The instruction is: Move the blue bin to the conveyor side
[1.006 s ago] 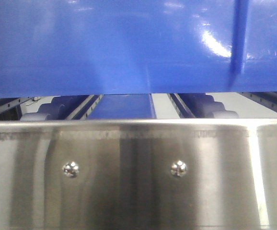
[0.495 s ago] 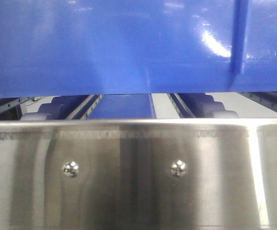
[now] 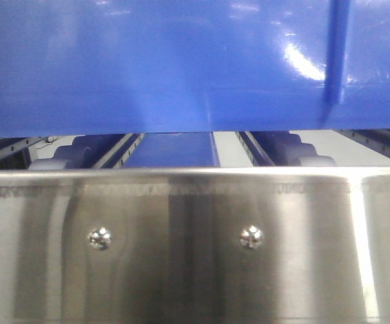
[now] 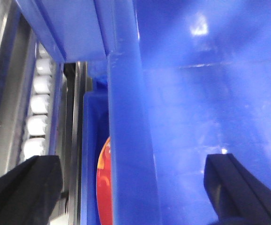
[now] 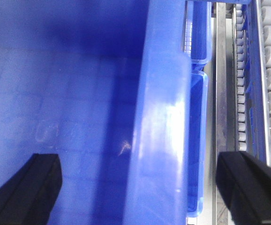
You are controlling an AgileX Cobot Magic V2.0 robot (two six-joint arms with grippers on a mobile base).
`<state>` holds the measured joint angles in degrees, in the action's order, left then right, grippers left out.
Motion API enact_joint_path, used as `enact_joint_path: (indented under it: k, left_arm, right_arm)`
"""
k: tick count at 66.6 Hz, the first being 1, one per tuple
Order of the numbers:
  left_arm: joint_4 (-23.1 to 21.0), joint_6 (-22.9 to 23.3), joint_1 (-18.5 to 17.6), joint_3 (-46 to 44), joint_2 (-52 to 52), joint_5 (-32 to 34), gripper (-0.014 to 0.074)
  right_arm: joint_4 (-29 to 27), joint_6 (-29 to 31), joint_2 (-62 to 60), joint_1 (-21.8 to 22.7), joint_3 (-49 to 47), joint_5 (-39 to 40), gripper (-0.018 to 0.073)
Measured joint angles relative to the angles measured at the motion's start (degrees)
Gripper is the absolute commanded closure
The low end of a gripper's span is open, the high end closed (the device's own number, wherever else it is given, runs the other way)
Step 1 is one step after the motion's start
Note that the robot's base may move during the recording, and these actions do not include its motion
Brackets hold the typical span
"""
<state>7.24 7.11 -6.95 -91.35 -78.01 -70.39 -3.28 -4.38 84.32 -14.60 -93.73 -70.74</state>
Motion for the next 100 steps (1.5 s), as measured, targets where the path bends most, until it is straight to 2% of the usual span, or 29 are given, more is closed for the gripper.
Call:
enact_joint_path:
  k: [37, 42, 47, 52, 53, 54, 58, 59, 63, 73, 88, 100]
  left_arm:
    - [-0.23, 0.0, 0.0, -0.58, -5.85, 0.49, 0.0082]
    - [-0.23, 0.0, 0.0, -0.58, -5.85, 0.49, 0.0113]
    - [-0.23, 0.0, 0.0, -0.58, -5.85, 0.49, 0.0203]
    - [-0.13, 0.15, 0.0, -0.58, -5.85, 0.61, 0.0377]
    - [-0.13, 0.15, 0.0, -0.58, -5.85, 0.74, 0.0442]
    - [0.0, 0.15, 0.0, -0.58, -5.85, 0.75, 0.0489]
    - [0.98, 0.15, 0.0, -0.71, -5.85, 0.75, 0.0652]
    - [1.13, 0.15, 0.0, -0.82, -5.85, 0.75, 0.0628]
    - [1.36, 0.15, 0.0, -0.91, -5.85, 0.75, 0.057]
    - [1.48, 0.15, 0.0, -0.91, -5.85, 0.75, 0.0601]
    - [1.48, 0.15, 0.0, -0.94, -5.33, 0.75, 0.0603]
    - [0.99, 0.15, -0.4, -0.15, -1.46, -0.12, 0.0603]
  right_arm:
    - [0.09, -0.08, 0.0, 0.0, 0.0, 0.0, 0.0022]
    - [0.09, -0.08, 0.0, 0.0, 0.0, 0.0, 0.0087]
    - [0.09, -0.08, 0.0, 0.0, 0.0, 0.0, 0.0207]
    - [0.09, -0.08, 0.0, 0.0, 0.0, 0.0, 0.0386]
    - [0.09, -0.08, 0.1, 0.0, 0.0, 0.0, 0.0449]
    - [0.23, -0.08, 0.09, 0.0, 0.0, 0.0, 0.047]
    - [0.62, -0.19, 0.09, 0.0, 0.0, 0.29, 0.066]
    - [0.61, -0.19, 0.09, 0.0, 0.0, 0.3, 0.0678]
    - [0.73, -0.19, 0.09, 0.0, 0.23, 0.52, 0.0633]
    - [0.74, -0.19, 0.09, 0.0, 0.81, 1.15, 0.0634]
    - [0.74, -0.29, -1.07, 0.0, 1.49, 1.54, 0.0634]
    - [0.49, -0.62, -5.21, 0.0, 2.79, -1.25, 0.0634]
